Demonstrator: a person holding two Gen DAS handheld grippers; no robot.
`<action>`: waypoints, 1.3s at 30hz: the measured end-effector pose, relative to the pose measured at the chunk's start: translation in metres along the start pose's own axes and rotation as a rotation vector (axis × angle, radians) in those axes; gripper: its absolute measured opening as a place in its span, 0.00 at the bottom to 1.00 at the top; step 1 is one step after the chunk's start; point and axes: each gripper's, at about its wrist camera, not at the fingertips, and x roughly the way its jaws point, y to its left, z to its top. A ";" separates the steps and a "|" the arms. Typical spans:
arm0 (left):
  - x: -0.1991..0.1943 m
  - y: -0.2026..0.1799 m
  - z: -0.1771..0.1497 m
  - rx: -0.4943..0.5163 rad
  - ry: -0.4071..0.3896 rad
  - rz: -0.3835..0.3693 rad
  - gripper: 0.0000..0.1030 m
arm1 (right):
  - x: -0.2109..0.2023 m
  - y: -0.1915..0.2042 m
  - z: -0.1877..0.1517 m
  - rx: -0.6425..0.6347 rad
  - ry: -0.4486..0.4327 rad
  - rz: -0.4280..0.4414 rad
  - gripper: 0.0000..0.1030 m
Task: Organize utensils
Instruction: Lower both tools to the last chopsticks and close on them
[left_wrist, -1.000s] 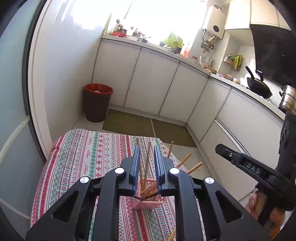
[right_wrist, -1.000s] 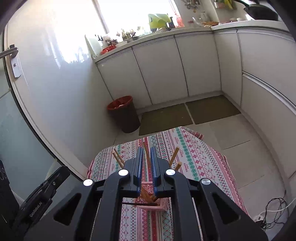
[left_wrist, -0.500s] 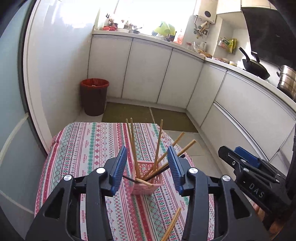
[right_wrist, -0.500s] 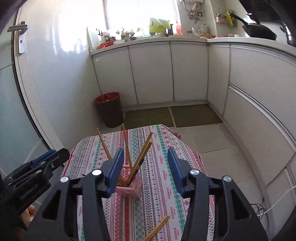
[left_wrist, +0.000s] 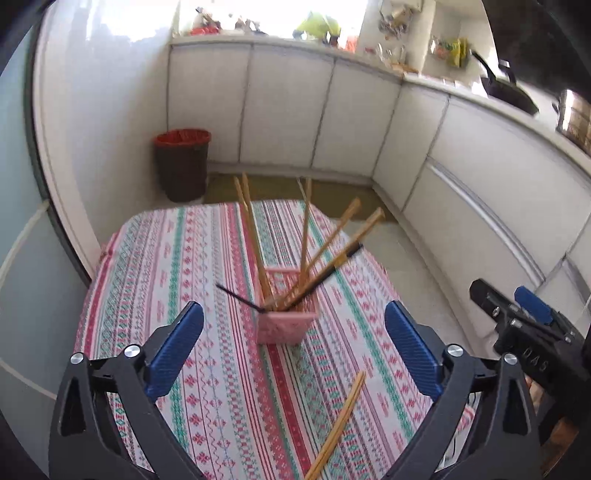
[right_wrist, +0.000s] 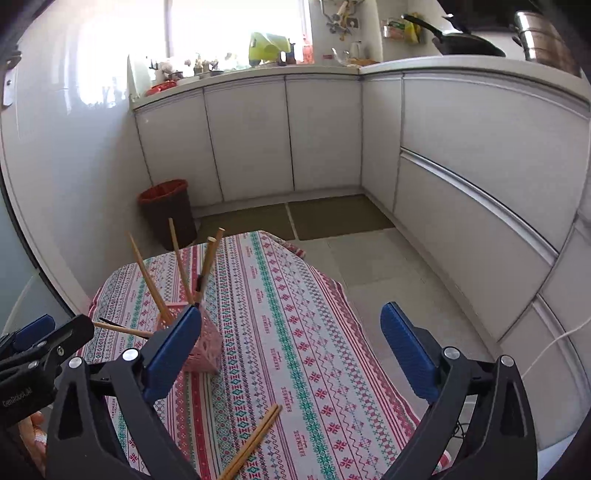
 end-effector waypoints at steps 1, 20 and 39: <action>0.007 -0.004 -0.004 0.017 0.039 -0.011 0.93 | 0.004 -0.009 -0.004 0.026 0.031 -0.009 0.93; 0.190 -0.057 -0.078 0.064 0.668 0.020 0.87 | 0.068 -0.109 -0.078 0.534 0.528 0.103 0.93; 0.221 -0.080 -0.082 0.170 0.671 0.088 0.43 | 0.077 -0.123 -0.081 0.590 0.549 0.070 0.93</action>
